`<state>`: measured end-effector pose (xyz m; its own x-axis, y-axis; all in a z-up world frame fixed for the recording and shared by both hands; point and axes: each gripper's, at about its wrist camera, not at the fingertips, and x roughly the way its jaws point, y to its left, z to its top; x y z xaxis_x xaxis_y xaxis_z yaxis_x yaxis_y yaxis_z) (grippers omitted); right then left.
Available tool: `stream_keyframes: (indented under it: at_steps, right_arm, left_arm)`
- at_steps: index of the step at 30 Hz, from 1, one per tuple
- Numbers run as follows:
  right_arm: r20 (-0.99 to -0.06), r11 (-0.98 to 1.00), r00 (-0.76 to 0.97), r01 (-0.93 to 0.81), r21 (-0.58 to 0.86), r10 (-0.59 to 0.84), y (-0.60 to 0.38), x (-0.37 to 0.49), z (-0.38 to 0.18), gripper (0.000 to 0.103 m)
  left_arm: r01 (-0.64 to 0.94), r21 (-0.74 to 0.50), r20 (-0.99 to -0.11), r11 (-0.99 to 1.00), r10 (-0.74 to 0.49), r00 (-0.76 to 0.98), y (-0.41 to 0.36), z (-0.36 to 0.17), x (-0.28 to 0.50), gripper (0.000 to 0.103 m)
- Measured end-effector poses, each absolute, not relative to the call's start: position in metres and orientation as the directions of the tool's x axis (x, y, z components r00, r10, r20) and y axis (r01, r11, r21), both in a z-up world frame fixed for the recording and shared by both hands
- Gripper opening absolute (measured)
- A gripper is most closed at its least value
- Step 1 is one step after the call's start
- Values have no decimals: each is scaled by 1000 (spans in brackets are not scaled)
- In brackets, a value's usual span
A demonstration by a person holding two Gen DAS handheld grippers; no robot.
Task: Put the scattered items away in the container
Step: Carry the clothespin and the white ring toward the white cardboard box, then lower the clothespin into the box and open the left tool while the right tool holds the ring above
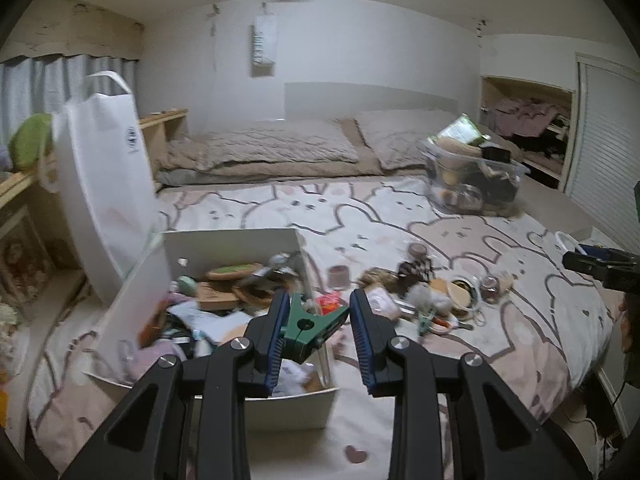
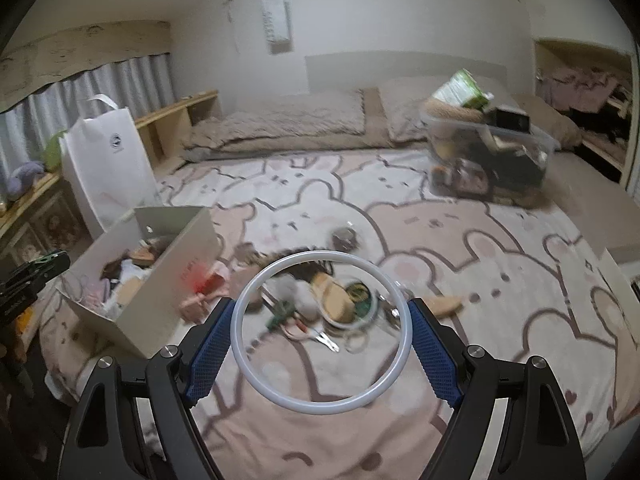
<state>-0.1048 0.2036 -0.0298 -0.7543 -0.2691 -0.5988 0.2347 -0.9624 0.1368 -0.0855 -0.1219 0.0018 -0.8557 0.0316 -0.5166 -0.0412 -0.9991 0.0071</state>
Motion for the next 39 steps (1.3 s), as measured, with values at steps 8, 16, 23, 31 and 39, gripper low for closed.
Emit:
stream_keyframes:
  at_steps: [8,16,23,31,39]
  right_arm:
    - [-570,-924,-733,349,154,-372,162,-119,-3,85]
    - [-532,-898,-735,422,127,-420,121,-134,34,85]
    - [-506,-870,-729,483,95,-460,84,-145,59,85]
    - [-500,-818,-678,562,120,-539,35,-164,72,85]
    - [-510,-757,-595,626,191,-621,-12,-187,74,85]
  left_arm:
    - [59,-5,-494,-998,-49,-868,-164,19,-71,31]
    - [106,-14,-490,-994,-85,-868,-198,29,-64,31]
    - [127,-18,-484,-992,-103,-869,-226,40,-69,31]
    - [133,-22,-486,-991,-106,-868,-246,44,-85,31]
    - [121,-66,-550,-990,-65,-833,-256,21,-115,31]
